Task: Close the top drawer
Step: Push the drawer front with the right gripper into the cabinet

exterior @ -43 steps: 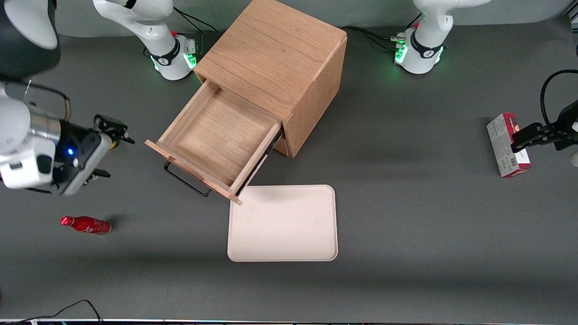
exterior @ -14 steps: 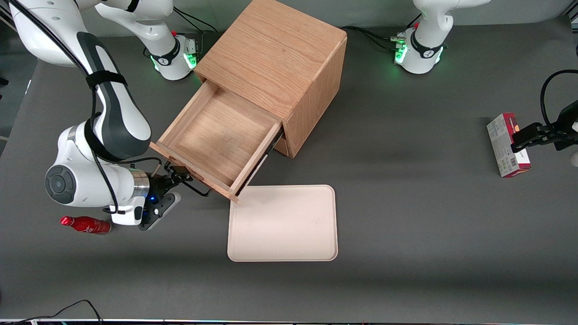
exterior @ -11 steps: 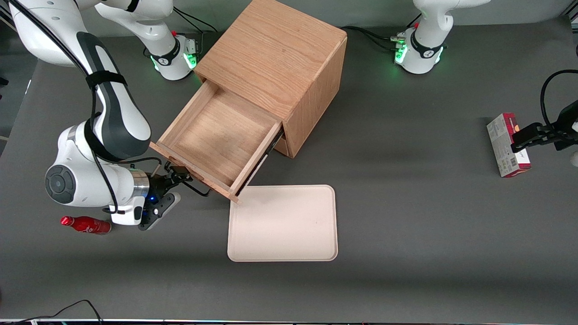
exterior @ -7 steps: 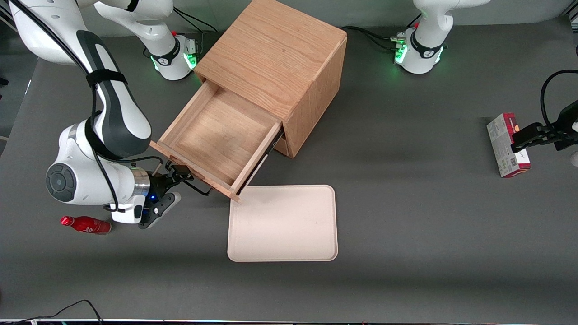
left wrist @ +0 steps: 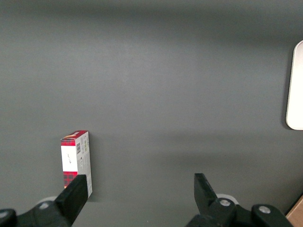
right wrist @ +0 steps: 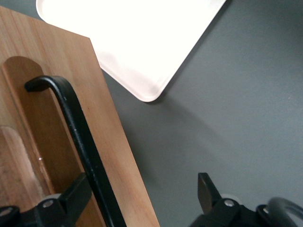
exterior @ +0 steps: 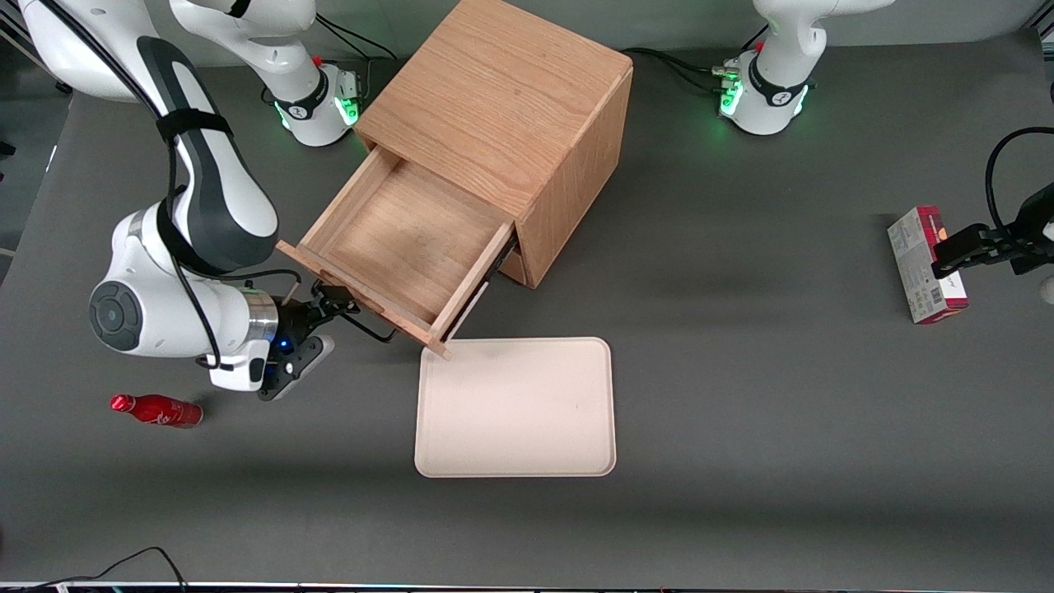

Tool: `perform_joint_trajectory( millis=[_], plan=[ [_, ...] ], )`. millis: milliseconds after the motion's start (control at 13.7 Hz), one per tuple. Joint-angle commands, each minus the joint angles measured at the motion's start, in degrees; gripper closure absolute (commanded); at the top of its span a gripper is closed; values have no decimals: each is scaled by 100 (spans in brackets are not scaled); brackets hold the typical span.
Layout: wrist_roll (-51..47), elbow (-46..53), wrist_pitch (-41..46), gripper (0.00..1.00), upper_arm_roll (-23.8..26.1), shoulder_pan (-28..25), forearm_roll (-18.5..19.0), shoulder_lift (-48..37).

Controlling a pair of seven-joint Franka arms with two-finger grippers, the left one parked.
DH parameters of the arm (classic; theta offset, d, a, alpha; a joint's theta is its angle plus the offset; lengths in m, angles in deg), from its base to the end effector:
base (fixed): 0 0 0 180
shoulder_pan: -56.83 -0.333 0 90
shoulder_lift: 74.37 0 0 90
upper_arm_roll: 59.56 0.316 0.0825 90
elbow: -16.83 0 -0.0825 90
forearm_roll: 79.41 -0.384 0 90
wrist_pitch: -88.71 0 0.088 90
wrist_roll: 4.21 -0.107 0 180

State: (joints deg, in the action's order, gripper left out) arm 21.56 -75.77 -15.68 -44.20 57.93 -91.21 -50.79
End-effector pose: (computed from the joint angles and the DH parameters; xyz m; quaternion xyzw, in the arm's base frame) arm 0.6282 0.1572 0.3831 -0.9376 -0.2985 0.0802 0.1589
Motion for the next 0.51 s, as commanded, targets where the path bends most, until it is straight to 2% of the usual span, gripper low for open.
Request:
perform_joint_trajectory(
  millis=[0, 146, 437],
  plan=[
    [-98, -643, -238, 0, 11, -5, -305, -468],
    [-98, -1100, -598, 0, 72, -5, -454, -662],
    [-414, -1330, -679, 0, 239, -14, -481, -820]
  ],
)
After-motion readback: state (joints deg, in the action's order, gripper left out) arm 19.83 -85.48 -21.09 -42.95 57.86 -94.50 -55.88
